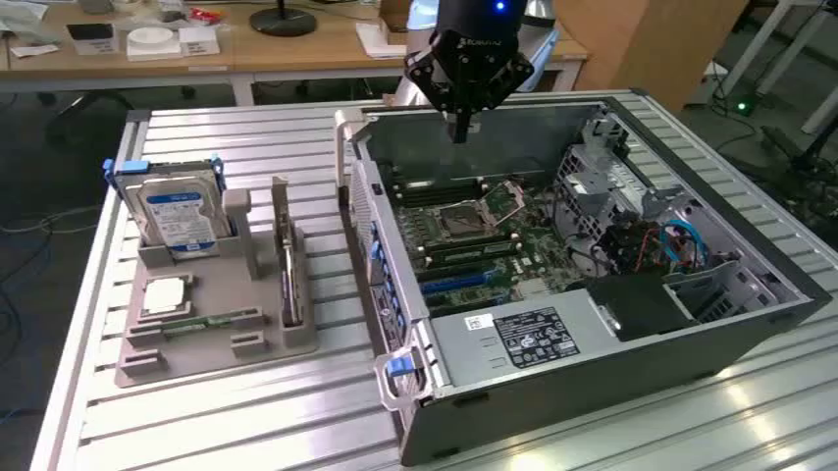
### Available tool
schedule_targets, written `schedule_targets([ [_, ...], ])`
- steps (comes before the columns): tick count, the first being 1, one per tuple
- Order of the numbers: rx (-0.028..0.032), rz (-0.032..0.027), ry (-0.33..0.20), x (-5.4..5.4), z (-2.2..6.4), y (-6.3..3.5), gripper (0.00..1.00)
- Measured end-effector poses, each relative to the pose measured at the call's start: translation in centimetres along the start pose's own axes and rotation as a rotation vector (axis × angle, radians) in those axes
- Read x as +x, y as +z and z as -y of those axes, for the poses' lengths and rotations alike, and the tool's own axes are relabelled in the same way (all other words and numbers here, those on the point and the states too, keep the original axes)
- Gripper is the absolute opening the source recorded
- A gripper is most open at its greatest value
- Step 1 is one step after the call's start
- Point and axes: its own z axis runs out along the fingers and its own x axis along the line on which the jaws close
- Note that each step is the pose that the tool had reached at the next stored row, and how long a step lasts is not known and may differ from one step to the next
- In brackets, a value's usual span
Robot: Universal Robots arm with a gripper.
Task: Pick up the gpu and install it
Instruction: 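Reach for the gpu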
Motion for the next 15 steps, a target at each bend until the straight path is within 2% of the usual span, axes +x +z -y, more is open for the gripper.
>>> schedule_targets([
  [7,0.0001,0.0,0.0,0.2,0.02,-0.01,0.11],
  [15,-0.0001,0.0,0.0,1.4,0.11,-0.04,0.11],
])
